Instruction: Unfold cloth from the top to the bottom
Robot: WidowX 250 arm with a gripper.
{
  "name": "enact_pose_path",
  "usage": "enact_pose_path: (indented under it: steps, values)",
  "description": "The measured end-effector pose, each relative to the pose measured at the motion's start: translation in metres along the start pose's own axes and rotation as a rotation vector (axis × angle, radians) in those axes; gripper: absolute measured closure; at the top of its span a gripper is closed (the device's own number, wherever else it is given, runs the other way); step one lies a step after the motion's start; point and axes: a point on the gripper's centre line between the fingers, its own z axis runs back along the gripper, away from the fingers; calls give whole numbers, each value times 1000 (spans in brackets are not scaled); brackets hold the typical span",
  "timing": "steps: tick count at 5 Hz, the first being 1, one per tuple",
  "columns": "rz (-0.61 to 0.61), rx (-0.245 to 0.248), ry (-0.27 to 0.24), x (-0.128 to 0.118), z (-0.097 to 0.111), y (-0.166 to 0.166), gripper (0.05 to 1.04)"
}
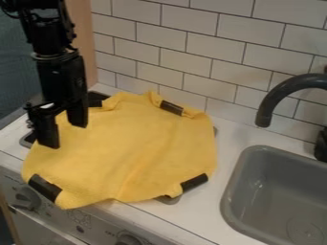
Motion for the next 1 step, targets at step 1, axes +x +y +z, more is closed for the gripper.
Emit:
enact_pose_path:
  steps: [1]
  values:
    - [-3, -2, 5, -1, 0, 0, 85]
